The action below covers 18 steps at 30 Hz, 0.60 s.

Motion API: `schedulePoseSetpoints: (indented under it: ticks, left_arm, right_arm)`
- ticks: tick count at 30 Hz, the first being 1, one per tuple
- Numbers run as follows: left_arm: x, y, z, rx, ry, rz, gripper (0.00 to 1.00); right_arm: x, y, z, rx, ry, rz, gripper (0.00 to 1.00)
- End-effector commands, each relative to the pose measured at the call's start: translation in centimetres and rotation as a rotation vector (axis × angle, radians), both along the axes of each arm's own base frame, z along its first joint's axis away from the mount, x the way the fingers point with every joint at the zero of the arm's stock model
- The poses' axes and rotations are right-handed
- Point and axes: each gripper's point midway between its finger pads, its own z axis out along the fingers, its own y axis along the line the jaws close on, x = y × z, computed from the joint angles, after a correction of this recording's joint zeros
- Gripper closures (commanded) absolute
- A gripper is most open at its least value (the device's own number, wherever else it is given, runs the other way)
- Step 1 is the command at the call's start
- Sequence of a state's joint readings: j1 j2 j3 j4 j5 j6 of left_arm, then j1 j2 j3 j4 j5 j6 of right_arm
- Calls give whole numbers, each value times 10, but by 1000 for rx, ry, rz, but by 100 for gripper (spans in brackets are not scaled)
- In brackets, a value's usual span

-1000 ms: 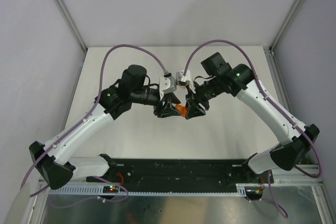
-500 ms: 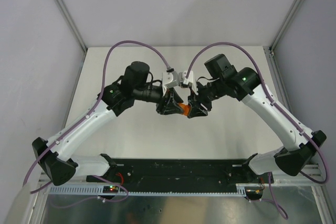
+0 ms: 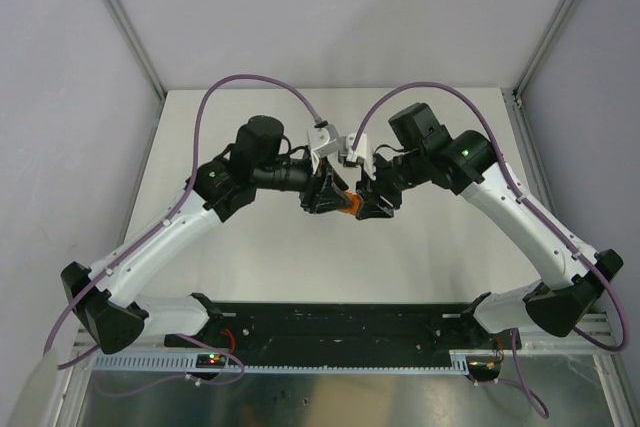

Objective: Sort the pills into containers

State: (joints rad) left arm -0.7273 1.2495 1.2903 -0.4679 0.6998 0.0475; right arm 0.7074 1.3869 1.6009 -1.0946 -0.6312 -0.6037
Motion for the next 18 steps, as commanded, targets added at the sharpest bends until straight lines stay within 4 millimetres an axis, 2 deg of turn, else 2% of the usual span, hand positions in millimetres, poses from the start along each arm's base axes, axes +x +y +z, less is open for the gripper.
schedulePoseSetpoints:
  ticks: [1,9,18]
  left_arm:
    - [40,10,23,-25,-116,180,50]
    - [54,16,31,-32,-145,240,38]
    - [68,16,25,-6,-154,286,34]
  right_arm:
    - [-21,2,12,43,8,59,100]
    - [-23,1,9,33,9,62,100]
    - [-26,1,10,37,11,73,100]
